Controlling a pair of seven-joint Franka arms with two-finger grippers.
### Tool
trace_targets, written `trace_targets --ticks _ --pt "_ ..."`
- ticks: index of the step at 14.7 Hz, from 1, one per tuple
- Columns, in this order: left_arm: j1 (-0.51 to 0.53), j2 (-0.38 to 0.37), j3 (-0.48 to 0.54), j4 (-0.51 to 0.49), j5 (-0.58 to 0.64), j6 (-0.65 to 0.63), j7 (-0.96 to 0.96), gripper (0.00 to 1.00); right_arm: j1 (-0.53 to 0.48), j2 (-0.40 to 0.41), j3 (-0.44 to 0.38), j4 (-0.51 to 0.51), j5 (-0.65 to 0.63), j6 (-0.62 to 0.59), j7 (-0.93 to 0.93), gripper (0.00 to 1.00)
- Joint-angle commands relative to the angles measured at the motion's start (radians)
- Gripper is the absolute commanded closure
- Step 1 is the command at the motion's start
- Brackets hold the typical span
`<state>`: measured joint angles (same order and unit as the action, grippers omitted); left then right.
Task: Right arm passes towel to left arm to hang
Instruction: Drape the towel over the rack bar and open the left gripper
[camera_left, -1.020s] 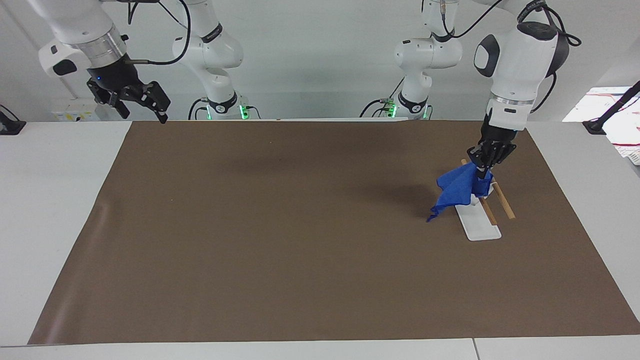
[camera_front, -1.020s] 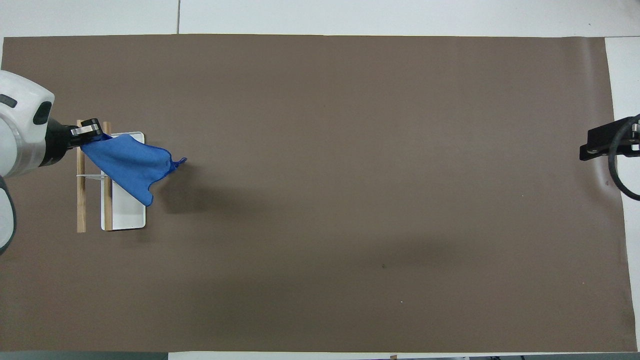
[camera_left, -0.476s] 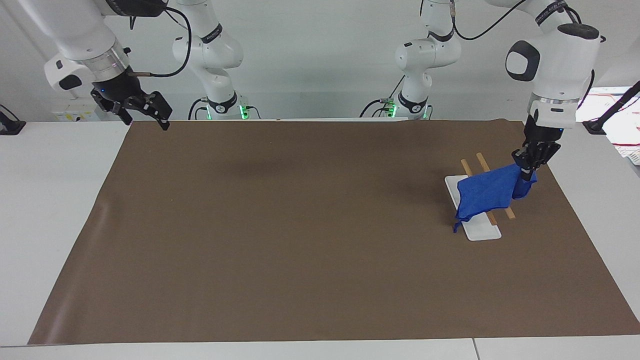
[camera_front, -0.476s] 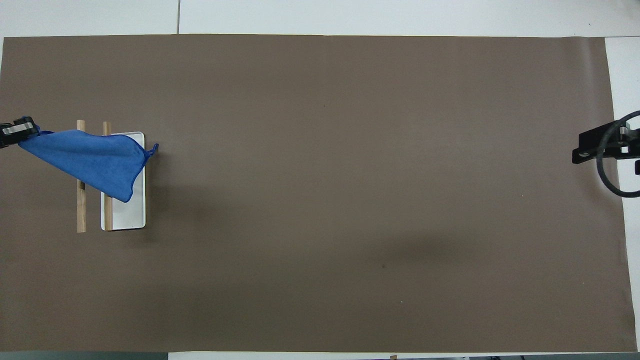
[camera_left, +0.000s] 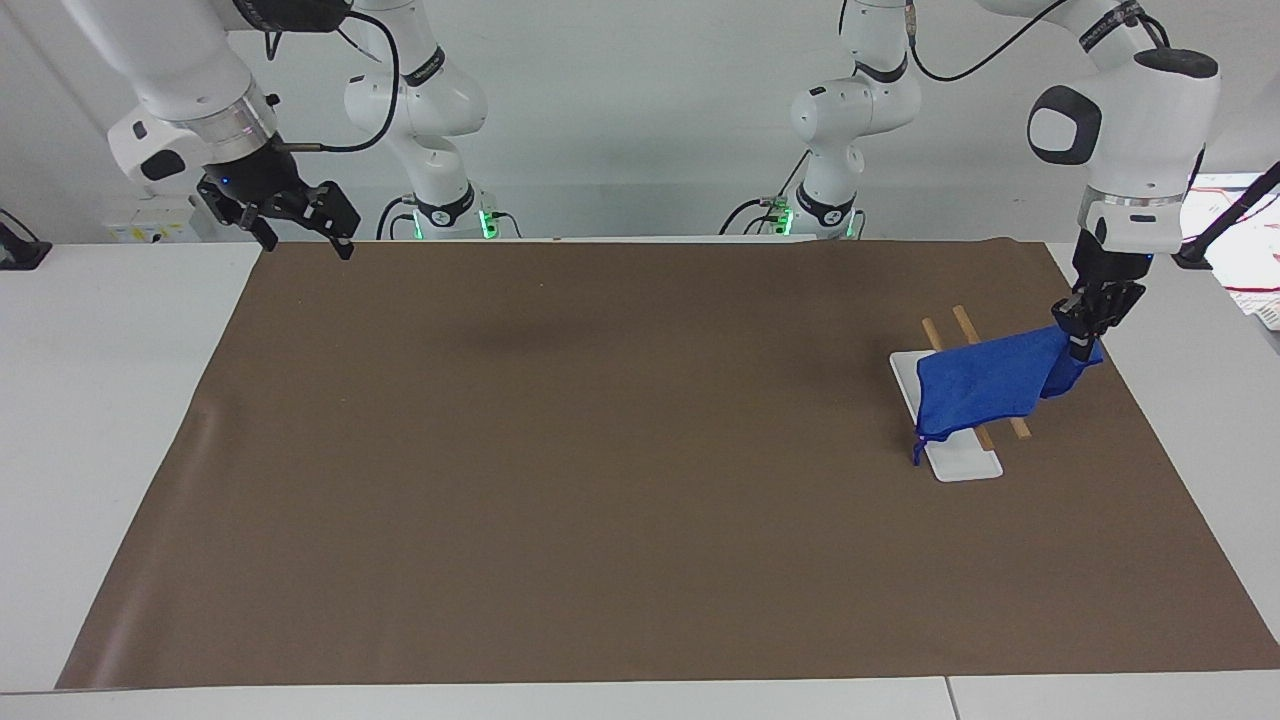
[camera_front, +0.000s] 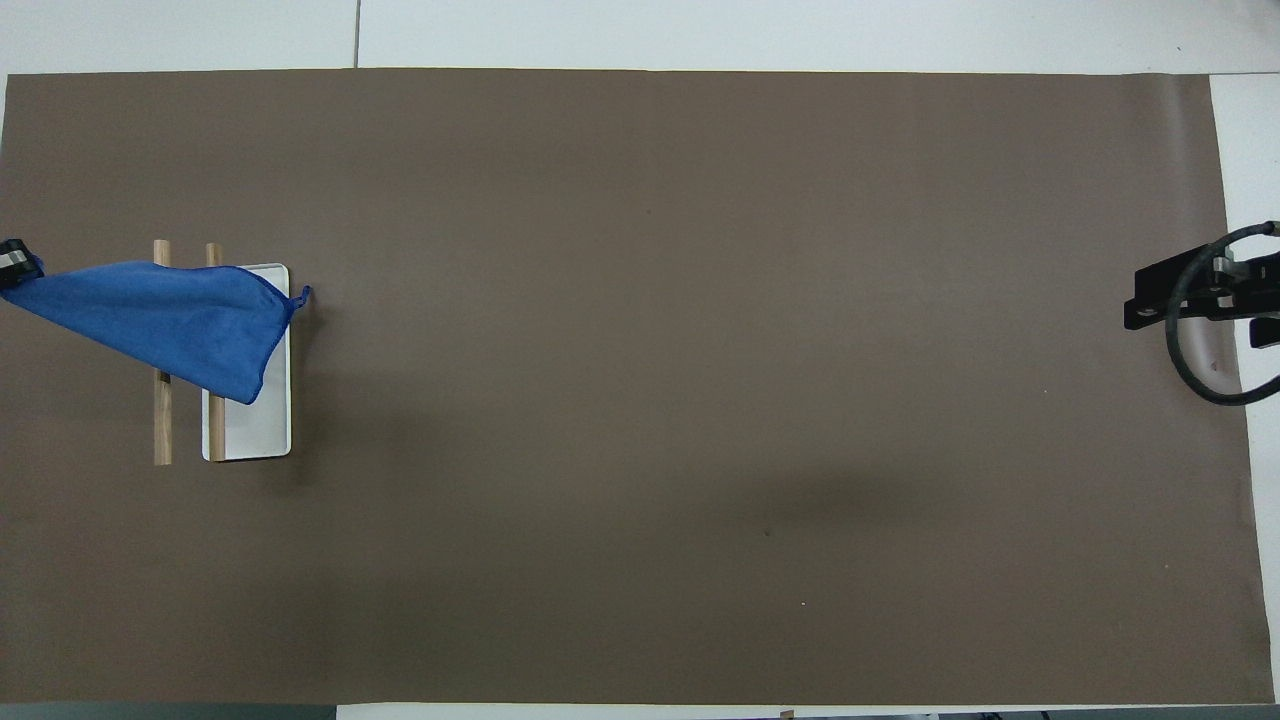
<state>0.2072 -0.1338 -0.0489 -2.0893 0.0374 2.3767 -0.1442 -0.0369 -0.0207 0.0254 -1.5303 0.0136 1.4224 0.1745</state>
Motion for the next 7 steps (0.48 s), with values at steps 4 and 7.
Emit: trace_targets --ticks 4,7 --pt "0.029 -0.023 -0.006 -0.032 0.016 0.016 0.044 1.0 0.006 -0.024 -0.004 -0.04 -0.04 0.068 -0.09 0.0" --pt "0.029 -0.03 -0.006 -0.04 0.016 -0.003 0.046 1.0 -0.005 -0.039 -0.004 -0.087 -0.041 0.131 -0.095 0.0"
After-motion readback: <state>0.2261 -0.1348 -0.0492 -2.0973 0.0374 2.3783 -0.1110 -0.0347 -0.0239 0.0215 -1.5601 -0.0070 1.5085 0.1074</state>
